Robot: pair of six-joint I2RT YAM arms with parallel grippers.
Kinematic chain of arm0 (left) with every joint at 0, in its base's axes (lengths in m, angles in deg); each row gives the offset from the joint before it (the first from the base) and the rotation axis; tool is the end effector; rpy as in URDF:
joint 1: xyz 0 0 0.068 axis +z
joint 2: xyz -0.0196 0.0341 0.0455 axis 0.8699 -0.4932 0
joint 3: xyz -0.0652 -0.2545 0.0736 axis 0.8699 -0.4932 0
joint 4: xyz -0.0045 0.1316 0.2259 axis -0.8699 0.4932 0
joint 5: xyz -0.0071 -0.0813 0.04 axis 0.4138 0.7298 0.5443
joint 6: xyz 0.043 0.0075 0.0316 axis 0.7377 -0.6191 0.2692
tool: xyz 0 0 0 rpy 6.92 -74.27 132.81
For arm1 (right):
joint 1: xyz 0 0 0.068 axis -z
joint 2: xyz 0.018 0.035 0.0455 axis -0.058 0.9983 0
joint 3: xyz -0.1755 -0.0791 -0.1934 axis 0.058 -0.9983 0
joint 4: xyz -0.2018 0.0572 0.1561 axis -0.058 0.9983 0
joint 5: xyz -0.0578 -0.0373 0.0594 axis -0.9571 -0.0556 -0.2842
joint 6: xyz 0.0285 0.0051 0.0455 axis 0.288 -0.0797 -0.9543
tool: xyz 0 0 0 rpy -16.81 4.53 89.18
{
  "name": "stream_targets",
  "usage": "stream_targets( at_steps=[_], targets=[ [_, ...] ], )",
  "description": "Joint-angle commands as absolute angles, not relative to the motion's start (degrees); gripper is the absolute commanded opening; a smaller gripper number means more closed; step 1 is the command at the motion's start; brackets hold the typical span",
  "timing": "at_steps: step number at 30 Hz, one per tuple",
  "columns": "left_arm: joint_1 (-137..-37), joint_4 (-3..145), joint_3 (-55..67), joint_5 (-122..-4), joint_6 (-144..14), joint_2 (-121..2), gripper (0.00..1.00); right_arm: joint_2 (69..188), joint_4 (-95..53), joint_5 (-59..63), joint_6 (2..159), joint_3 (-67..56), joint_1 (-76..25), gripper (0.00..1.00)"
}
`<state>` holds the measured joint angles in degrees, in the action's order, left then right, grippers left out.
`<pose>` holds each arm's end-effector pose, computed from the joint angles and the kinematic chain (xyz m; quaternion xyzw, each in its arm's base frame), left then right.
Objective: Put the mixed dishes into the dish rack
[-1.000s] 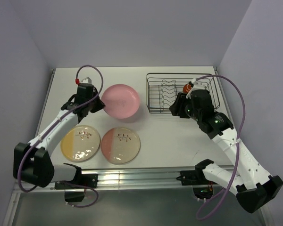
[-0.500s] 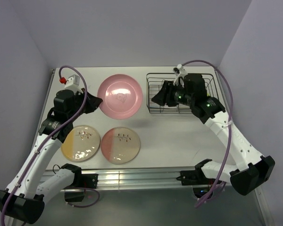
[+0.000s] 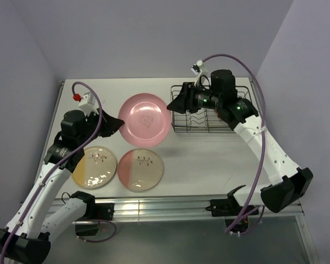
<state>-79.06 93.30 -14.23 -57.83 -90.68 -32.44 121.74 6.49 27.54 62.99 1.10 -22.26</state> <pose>0.1781 -0.0687 0.3533 -0.0591 0.7991 -0.3590 0.4786 0.2464 0.1396 0.4225 -0.1706 0.7864 0.4424 0.3959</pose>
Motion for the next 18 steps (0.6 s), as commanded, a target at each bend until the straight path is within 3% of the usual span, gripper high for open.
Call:
stream_targets(
  at_steps=[1,7,12,18],
  targets=[
    [-79.61,88.37,-14.32,-54.67,-90.29,-30.66,0.00,122.85,6.19,30.77,65.52,4.07,-22.43,0.57],
    [-80.84,87.05,-15.02,-53.44,-90.20,-30.66,0.00,124.87,6.63,32.62,66.32,5.30,-22.51,0.55],
    [-82.77,84.94,-15.20,-51.51,-89.94,-31.01,0.00,126.10,5.40,37.01,66.23,5.04,-22.51,0.44],
    [-85.14,85.29,-13.97,-52.74,-88.97,-32.24,0.00,127.42,5.83,39.55,67.37,5.04,-22.60,0.12]
  ],
)
